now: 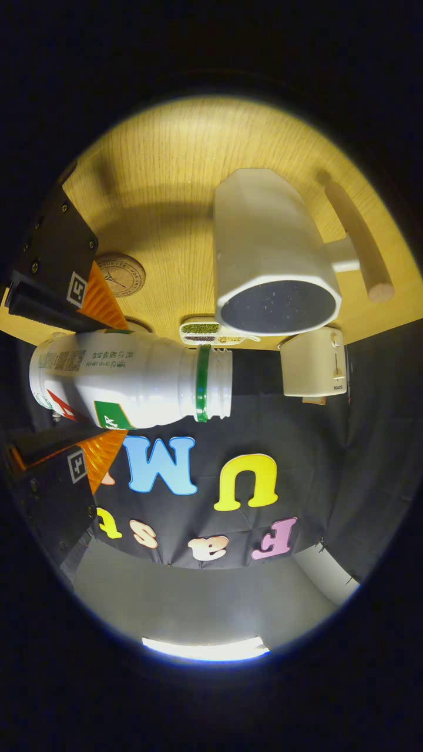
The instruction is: Take the bottle from table, then pour the juice into the cup, finally place the bottle on the coaster
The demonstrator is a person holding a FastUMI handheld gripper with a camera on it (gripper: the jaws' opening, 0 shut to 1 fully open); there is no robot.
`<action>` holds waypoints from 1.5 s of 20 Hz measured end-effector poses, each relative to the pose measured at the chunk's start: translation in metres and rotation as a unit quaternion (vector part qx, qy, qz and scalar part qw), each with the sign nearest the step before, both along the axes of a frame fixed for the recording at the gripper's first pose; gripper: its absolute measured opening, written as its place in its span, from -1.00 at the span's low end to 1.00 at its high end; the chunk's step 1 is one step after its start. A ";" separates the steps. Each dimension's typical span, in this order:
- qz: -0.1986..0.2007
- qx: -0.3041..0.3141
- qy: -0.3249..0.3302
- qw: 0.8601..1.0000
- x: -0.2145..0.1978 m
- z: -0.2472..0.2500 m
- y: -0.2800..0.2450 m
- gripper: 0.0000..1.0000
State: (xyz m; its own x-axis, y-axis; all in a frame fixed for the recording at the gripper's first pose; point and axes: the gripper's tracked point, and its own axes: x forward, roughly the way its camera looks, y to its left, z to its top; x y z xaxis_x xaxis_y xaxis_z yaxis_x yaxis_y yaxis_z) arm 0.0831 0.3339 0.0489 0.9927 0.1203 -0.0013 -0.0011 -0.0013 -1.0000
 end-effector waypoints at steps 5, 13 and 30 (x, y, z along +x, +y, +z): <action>0.002 -0.028 -0.015 0.999 -0.001 0.007 0.003 0.45; 0.003 -0.061 -0.020 0.998 -0.003 0.011 0.005 0.45; 0.010 -0.098 -0.033 0.995 -0.005 0.017 0.009 0.44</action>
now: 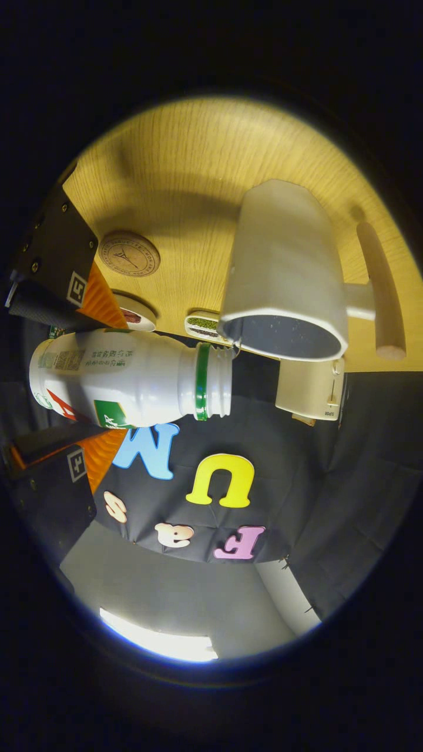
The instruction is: Take the bottle from table, then pour the juice into the cup, finally place the bottle on the coaster
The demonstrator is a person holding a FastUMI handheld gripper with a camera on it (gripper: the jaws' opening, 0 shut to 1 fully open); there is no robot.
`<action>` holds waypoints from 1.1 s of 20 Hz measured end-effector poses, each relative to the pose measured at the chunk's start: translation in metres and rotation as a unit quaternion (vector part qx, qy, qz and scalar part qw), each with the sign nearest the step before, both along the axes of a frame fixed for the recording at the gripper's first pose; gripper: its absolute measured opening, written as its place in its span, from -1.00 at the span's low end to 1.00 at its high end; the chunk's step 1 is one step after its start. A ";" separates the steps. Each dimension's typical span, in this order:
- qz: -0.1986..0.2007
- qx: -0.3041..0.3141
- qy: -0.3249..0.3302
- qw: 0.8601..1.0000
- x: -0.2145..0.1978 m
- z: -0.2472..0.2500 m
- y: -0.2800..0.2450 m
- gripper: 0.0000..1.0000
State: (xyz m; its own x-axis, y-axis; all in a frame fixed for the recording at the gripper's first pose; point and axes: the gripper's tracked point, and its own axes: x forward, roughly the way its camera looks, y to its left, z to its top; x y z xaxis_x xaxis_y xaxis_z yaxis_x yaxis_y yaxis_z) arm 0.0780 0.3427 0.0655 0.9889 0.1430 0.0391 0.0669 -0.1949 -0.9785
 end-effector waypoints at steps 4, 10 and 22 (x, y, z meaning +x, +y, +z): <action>0.004 -0.014 -0.006 1.000 0.000 0.002 0.002 0.44; 0.002 -0.032 -0.012 0.999 0.001 0.006 0.001 0.44; -0.003 -0.068 -0.019 0.997 0.001 0.015 0.002 0.44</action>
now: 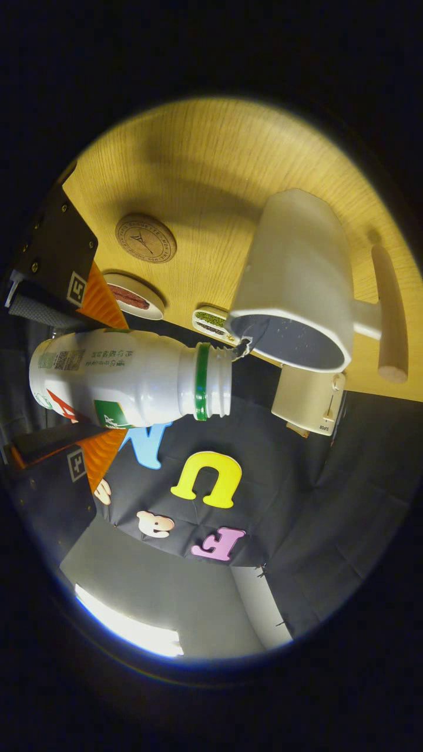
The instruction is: Take the bottle from table, then pour the juice into the cup, finally place the bottle on the coaster
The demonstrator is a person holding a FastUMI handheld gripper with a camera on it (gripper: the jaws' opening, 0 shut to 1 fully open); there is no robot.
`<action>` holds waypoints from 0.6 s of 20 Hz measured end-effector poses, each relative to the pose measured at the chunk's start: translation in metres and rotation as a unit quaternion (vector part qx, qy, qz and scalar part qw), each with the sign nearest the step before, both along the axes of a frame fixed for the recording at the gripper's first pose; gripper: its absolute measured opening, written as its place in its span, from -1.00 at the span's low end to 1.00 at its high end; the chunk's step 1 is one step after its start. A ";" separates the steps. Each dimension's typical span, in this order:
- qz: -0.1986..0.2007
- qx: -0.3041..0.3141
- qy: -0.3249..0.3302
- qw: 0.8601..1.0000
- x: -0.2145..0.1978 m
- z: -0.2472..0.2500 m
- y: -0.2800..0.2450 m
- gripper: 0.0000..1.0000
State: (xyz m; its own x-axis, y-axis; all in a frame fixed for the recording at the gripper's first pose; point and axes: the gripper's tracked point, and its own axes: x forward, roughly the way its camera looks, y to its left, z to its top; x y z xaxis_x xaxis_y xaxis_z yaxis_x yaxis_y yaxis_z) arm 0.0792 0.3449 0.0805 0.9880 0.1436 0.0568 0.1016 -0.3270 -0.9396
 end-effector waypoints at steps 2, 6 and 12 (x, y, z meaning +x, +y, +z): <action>0.000 -0.007 -0.003 1.000 -0.001 0.002 0.001 0.44; 0.000 -0.018 -0.008 1.000 -0.001 0.007 0.001 0.44; 0.003 -0.029 -0.011 1.000 0.000 0.009 0.005 0.44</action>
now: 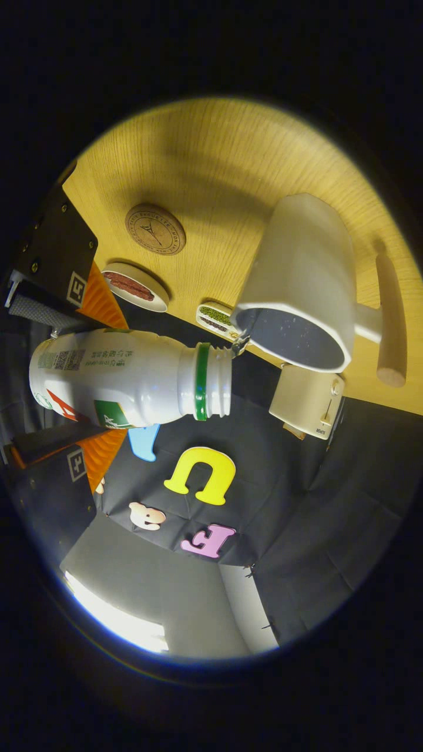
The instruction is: Take the bottle from table, then pour the juice into the cup, finally place the bottle on the coaster
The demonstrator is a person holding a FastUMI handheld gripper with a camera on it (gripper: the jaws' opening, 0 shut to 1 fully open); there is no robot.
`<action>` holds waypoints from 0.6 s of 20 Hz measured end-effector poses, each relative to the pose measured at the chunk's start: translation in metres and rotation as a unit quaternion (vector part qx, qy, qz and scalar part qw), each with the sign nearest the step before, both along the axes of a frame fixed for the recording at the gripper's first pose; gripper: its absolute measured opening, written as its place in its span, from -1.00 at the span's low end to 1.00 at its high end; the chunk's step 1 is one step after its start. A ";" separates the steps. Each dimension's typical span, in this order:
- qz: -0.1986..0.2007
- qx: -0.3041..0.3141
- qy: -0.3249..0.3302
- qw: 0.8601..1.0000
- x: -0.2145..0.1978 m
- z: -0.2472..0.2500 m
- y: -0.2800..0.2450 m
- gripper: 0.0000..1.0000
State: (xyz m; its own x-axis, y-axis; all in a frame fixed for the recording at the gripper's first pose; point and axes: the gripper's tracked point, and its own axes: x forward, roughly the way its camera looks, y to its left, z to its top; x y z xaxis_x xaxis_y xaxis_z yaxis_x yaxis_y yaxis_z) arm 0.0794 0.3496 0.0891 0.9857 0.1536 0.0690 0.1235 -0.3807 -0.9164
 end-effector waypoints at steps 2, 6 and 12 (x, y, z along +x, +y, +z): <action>0.001 -0.003 0.000 1.000 0.000 -0.002 0.002 0.44; 0.002 -0.015 -0.005 1.000 0.000 -0.003 0.005 0.44; 0.005 -0.024 -0.006 1.000 -0.002 -0.008 0.009 0.44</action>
